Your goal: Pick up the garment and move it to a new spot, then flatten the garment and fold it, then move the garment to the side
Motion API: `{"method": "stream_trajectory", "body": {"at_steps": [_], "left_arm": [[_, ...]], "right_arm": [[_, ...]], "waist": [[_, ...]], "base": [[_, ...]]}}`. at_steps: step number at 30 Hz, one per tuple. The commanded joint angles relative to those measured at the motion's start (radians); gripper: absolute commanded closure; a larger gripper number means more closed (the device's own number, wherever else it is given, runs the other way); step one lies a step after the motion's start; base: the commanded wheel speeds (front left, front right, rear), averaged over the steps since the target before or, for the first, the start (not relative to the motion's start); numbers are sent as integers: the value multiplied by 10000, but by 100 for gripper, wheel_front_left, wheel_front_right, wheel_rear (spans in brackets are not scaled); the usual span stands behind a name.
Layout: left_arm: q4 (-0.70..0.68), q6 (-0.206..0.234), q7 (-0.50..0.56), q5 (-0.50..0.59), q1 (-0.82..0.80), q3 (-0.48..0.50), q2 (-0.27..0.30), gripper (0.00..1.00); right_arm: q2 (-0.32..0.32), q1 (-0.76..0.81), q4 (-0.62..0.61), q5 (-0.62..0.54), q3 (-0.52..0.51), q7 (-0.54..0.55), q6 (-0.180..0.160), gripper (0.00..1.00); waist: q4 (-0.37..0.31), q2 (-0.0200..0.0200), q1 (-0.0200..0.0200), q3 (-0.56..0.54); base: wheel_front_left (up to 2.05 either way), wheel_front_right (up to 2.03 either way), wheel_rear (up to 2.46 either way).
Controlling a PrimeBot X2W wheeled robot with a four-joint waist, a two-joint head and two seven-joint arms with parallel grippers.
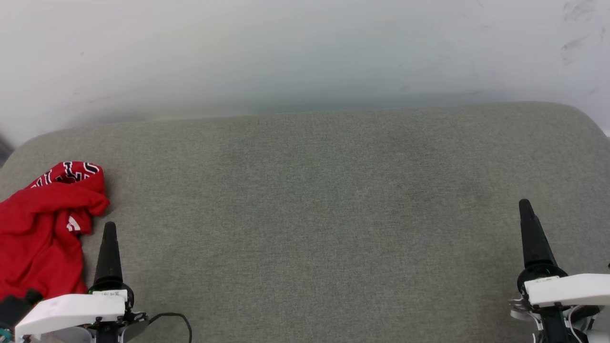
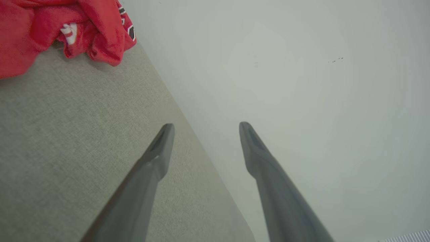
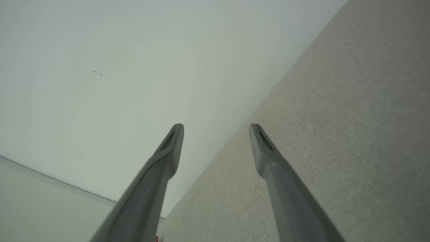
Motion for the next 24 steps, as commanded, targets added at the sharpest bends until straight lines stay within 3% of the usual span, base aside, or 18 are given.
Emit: {"method": "stream_trajectory", "body": {"at_steps": [1, 11, 21, 24], "left_arm": [[-524, 123, -126, 744, -156, 0, 26, 0], [-2175, 1227, -465, 3182, 64, -1139, 28, 0], [-3036, 1266, -772, 4713, 369, -1932, 31, 0], [-3105, 1009, -862, 4971, 481, -2150, 30, 0]], "right_arm": [[-8, -166, -408, -763, 91, -139, 18, 0], [-7, -181, -1474, -3743, 518, -479, 19, 0], [-5, -64, -1965, -5626, 867, -789, 20, 0], [-4, -20, -2023, -6111, 938, -872, 21, 0]], "waist": [[-1, 0, 0, 24], [12, 0, 0, 118], [-5, 0, 0, 155], [-12, 0, 0, 173]], "base": [[0, 0, 0], [0, 0, 0], [0, 0, 0], [0, 0, 0]]}}
